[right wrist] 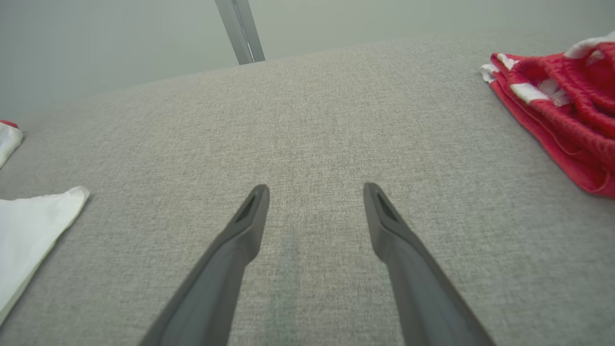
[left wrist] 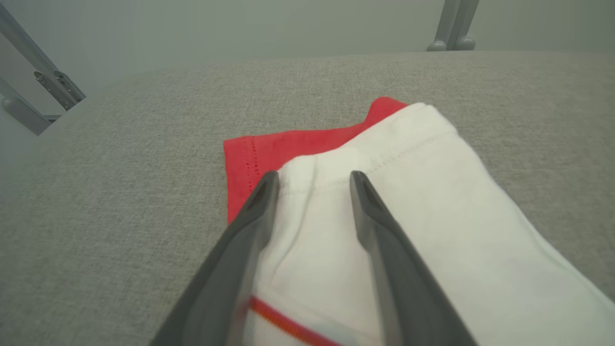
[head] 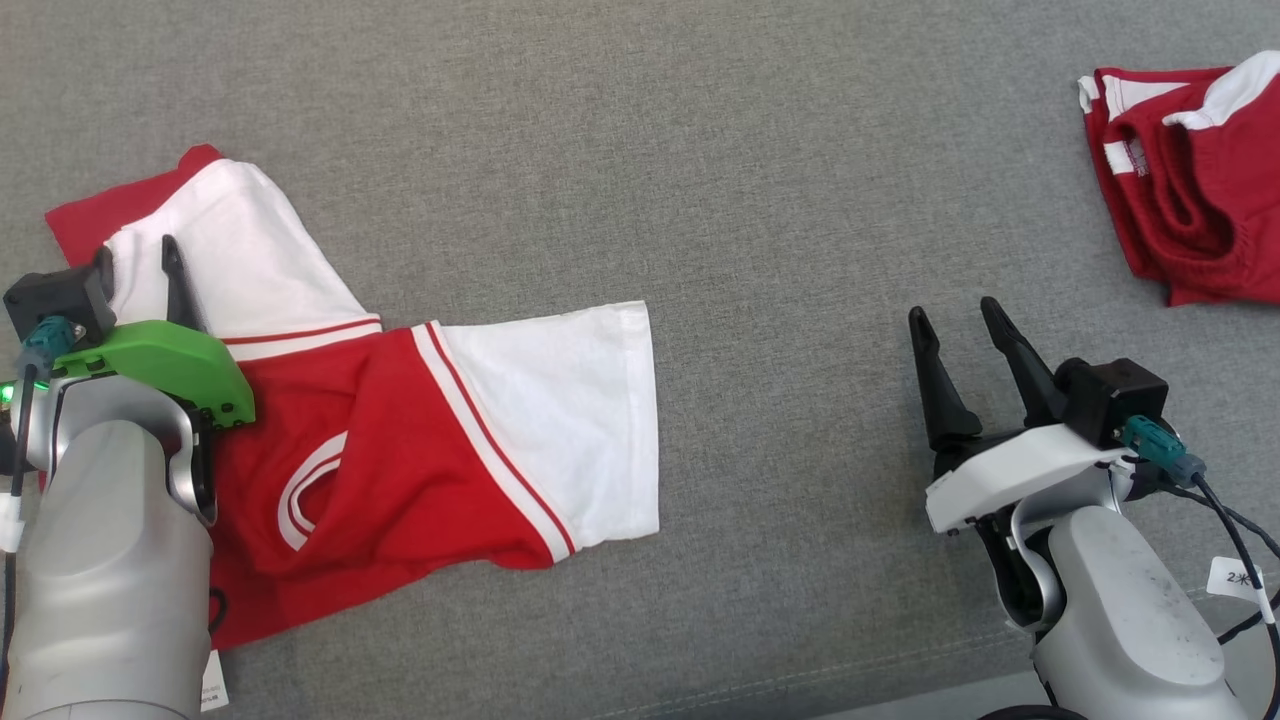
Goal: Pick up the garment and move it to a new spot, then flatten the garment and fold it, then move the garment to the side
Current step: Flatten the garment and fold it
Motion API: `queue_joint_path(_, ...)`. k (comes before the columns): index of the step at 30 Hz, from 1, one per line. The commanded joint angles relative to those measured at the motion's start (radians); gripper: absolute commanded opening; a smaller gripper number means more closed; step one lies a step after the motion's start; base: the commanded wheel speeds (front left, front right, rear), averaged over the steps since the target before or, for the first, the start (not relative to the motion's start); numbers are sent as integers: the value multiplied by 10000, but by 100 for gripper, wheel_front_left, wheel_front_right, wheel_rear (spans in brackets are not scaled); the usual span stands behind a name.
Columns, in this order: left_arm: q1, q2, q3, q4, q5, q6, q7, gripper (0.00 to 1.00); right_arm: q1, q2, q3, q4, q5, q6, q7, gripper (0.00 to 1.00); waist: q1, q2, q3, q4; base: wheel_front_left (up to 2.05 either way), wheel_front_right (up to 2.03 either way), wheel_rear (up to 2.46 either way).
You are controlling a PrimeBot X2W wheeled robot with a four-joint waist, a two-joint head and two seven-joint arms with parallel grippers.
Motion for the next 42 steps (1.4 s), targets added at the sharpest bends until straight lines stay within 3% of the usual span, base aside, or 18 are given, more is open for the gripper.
queue_joint_path(1, -90, 82, 23, 37, 45, 31, 7, 0, -73, -6, -31, 26, 37, -12, -6, 100, 0, -1, -29, -2, 0, 0, 0)
queue_joint_path(6, -63, 14, 52, 22, -43, -62, 7, 0, -54, 15, -35, 23, 37, -12, -6, 100, 0, -1, -104, 6, 0, 0, 0)
queue_joint_path(12, -156, -300, -237, -1170, 167, -418, 7, 0, -1, 53, -76, 15, 31, -12, -6, 100, 0, -1, -201, 43, 0, 0, 0)
queue_joint_path(22, -985, -1227, -2007, -2697, 716, -1146, 7, 0, -57, 247, 29, 150, 142, -12, -6, 100, 0, -1, -352, -296, 0, 0, 0)
queue_joint_path(31, -2701, -1398, -3022, -2058, 938, -1153, 7, 0, -199, 500, 143, 174, 352, -12, -6, 100, 0, -1, 102, -1517, 0, 0, 0)
queue_joint_path(34, -3642, -1079, -3074, -1426, 1182, -974, 7, 0, -418, 596, 396, 151, 463, -12, -6, 100, 0, -1, 553, -2342, 0, 0, 0)
queue_joint_path(42, -4934, -625, -3217, -703, 1451, -755, 7, 0, -572, 647, 843, 26, 1080, -12, -6, 100, 0, -1, 1235, -3650, 0, 0, 0)
